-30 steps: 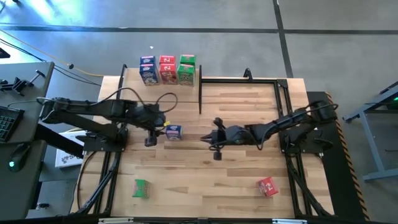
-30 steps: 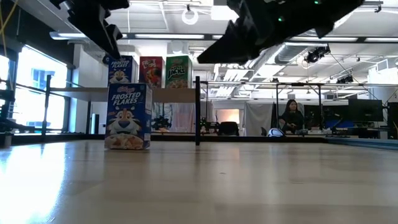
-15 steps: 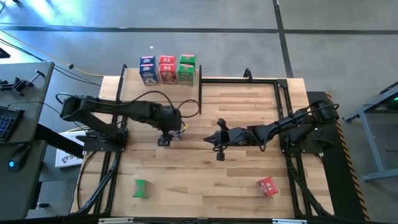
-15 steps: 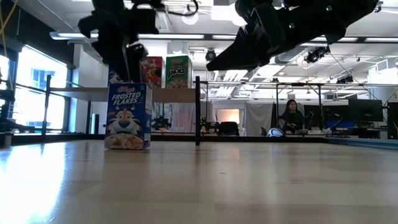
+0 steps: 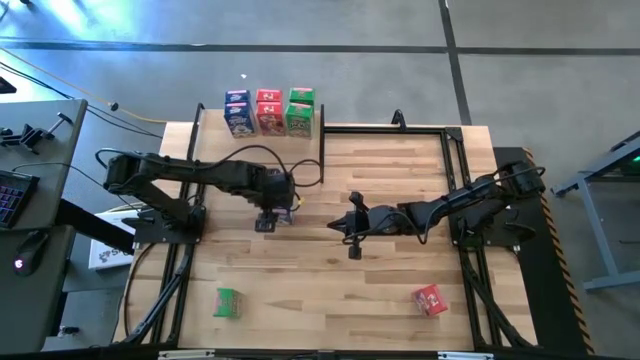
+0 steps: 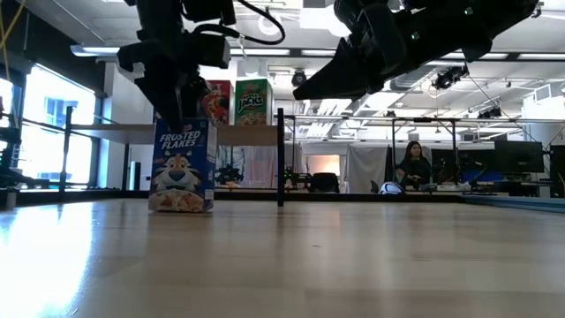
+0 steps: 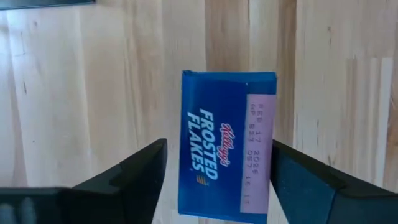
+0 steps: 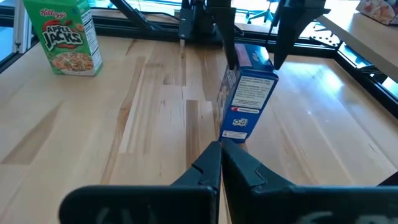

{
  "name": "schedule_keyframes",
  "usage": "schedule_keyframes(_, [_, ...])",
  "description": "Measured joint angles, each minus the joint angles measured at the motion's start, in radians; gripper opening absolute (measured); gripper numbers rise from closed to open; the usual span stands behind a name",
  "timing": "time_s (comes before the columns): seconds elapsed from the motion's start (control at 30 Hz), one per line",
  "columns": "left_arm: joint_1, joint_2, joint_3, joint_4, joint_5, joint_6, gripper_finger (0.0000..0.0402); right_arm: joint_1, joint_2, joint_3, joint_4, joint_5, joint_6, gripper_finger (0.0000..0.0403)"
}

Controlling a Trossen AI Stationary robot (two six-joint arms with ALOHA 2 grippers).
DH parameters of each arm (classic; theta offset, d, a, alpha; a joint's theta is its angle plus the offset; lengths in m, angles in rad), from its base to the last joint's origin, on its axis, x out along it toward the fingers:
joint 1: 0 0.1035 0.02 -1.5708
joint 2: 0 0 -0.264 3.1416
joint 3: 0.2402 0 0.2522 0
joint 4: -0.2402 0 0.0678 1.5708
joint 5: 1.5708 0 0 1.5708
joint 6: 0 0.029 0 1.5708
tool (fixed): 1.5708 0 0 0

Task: Stack cereal on shelf
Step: Put the blue cereal box on the shelf aligned with the other blue cereal boxes

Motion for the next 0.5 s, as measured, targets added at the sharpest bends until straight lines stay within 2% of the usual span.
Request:
schedule_keyframes(0.13, [0.0,0.0,0.0,-0.018,0.038,0.0,0.0222,0.0,0.0,0.0,0.0,0.0,0.003,0.0])
schedule_keyframes(0.33, [0.0,-0.024,-0.001,-0.041,0.044,0.02,0.0161,0.0,0.001,0.0,-0.015,0.0,0.024,0.0])
schedule_keyframes(0.5, [0.011,-0.096,0.012,-0.137,0.044,0.059,0.0138,0.006,0.001,0.0,-0.017,0.0,0.026,0.0])
